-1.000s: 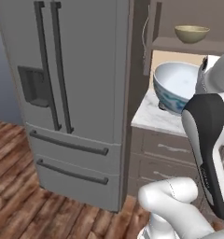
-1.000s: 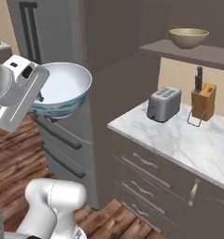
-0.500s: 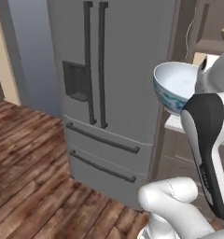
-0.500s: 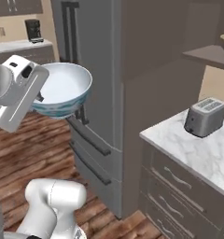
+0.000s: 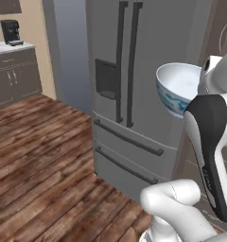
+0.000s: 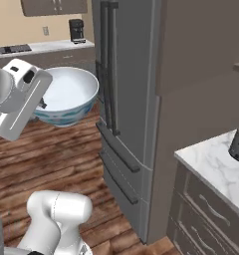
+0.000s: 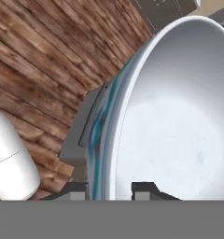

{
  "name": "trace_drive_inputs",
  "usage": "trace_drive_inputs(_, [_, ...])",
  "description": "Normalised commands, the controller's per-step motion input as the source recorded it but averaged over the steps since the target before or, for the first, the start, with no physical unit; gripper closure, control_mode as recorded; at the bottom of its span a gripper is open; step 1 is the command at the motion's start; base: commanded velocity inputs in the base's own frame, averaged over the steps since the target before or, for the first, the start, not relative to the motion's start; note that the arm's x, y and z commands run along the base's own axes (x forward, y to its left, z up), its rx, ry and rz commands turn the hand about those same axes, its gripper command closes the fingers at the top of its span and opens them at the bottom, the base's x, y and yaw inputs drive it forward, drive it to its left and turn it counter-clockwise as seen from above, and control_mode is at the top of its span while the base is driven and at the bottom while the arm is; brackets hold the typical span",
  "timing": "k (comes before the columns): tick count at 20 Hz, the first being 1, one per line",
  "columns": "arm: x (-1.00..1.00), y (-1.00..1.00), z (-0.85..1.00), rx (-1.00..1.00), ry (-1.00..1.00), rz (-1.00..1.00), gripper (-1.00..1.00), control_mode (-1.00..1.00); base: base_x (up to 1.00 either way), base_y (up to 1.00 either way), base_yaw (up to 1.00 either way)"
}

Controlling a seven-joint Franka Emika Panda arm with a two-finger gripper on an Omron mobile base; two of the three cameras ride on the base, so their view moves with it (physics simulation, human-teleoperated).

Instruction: Move the bowls from the cabinet to the plates on the dining table.

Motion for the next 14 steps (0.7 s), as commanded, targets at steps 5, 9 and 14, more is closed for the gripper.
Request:
trace_drive_inputs(5, [0.00,0.00,0.00,0.00,0.00,0.00,1.00,1.00,0.13,0.39,0.34])
trace_drive_inputs(9, [0.00,0.00,0.00,0.00,0.00,0.00,1.00,1.00,0.15,0.35,0.34])
trace_drive_inputs(14, [0.00,0.00,0.00,0.00,0.00,0.00,1.00,1.00,0.14,0.32,0.34])
